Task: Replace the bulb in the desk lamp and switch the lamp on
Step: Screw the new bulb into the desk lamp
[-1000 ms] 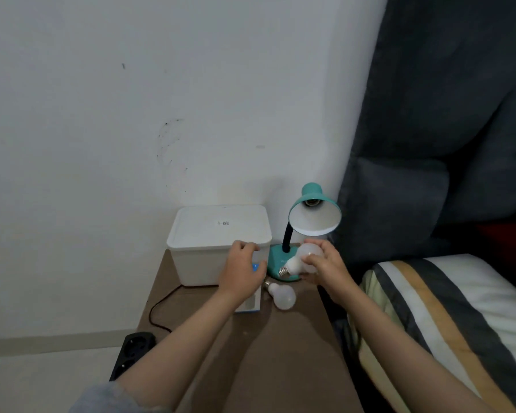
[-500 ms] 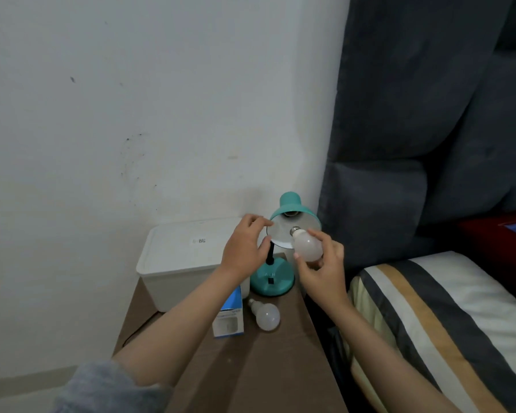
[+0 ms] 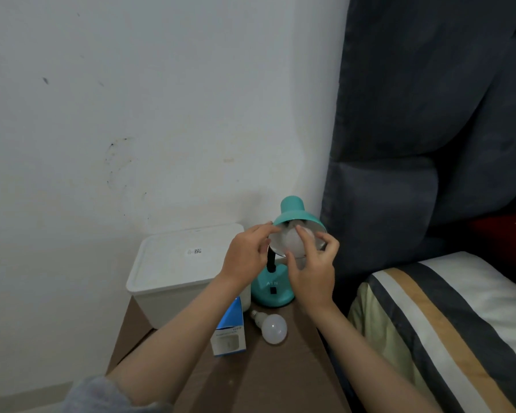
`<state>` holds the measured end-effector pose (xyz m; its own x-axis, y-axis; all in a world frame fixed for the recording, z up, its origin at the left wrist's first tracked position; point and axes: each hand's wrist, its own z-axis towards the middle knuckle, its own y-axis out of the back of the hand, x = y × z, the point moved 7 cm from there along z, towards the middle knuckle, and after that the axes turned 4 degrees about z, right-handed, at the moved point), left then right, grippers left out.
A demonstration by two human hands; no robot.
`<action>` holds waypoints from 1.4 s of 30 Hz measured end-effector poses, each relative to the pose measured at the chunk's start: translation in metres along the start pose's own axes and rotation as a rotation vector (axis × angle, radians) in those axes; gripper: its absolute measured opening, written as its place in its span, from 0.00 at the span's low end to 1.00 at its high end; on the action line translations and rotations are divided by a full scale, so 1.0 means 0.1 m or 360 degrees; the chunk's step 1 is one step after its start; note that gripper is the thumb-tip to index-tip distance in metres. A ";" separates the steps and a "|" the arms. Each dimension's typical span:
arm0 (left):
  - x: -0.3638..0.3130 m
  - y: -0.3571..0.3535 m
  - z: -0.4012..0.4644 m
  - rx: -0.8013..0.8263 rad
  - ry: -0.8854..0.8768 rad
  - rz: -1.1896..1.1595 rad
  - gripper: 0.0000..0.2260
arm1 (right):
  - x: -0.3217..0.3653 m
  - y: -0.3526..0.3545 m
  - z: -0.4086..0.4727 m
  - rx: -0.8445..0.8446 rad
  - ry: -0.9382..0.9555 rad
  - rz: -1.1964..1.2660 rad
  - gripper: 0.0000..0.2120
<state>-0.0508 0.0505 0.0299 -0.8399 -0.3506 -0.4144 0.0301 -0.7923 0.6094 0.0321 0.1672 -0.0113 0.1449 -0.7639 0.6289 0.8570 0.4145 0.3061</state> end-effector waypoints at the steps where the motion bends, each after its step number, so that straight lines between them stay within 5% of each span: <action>1: 0.00 0.00 0.00 -0.0007 -0.0022 0.0002 0.17 | -0.01 -0.01 0.01 -0.0004 -0.0012 0.0002 0.24; 14: 0.07 -0.02 0.00 0.0014 0.0118 -0.0041 0.14 | -0.06 -0.10 -0.06 -0.0195 -0.0093 0.0228 0.21; 23: 0.03 -0.02 -0.01 -0.0009 0.0108 -0.0006 0.13 | -0.11 -0.06 -0.09 -0.0365 -0.0531 0.0485 0.24; 32: 0.02 -0.02 -0.02 -0.0006 0.0090 0.0001 0.13 | -0.06 -0.17 -0.15 -0.0377 -0.0380 0.0467 0.24; 42: 0.03 -0.06 -0.04 0.0005 0.0102 0.0015 0.14 | -0.07 -0.13 -0.15 -0.0445 -0.0616 0.0618 0.24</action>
<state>-0.0513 0.0525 0.0227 -0.8033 -0.3893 -0.4507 0.0362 -0.7873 0.6155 0.0274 0.1599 -0.0302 0.3270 -0.3263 0.8869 0.8826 0.4410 -0.1632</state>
